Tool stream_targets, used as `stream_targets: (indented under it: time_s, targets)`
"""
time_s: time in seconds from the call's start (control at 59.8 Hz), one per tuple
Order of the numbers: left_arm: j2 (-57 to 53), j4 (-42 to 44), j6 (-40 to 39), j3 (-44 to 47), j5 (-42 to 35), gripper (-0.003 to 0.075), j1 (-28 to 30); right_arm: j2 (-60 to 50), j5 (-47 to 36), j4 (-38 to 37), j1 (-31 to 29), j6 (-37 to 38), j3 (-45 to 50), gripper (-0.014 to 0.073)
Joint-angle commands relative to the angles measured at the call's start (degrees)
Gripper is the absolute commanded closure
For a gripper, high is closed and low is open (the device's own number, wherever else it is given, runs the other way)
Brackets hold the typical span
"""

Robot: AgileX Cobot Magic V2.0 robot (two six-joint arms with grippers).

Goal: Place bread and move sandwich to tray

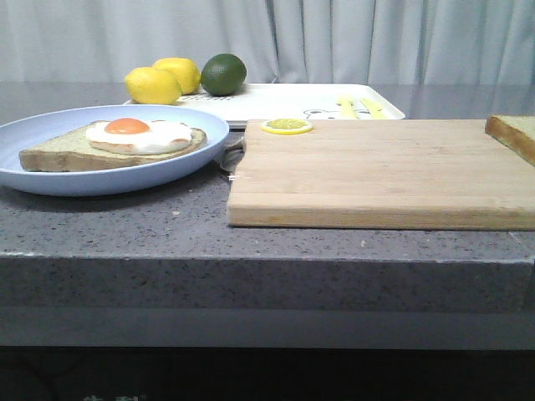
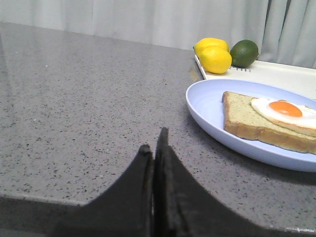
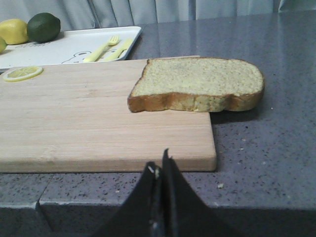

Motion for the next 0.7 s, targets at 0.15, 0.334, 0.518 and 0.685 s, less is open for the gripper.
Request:
stream_targets:
  time_s: [0.15, 0.334, 0.518, 0.685]
  targets:
    - [-1.2, -0.5, -0.5, 0.1, -4.7, 0.0741, 0.0, -1.1, -5.1, 0.3, -0.4, -0.2, -0.2, 0.0663]
    - [-1.2, -0.5, -0.5, 0.1, -4.8, 0.0741, 0.0, -1.1, -6.4, 0.3, -0.4, -0.2, -0.2, 0.0663]
    - [-1.2, -0.5, -0.5, 0.1, -5.2, 0.0741, 0.0, -1.1, -7.0, 1.5, -0.4, -0.2, -0.2, 0.0663]
    - [-1.2, -0.5, -0.5, 0.1, -9.4, 0.0741, 0.0, -1.1, -9.4, 7.6, -0.4, -0.2, -0.2, 0.0663]
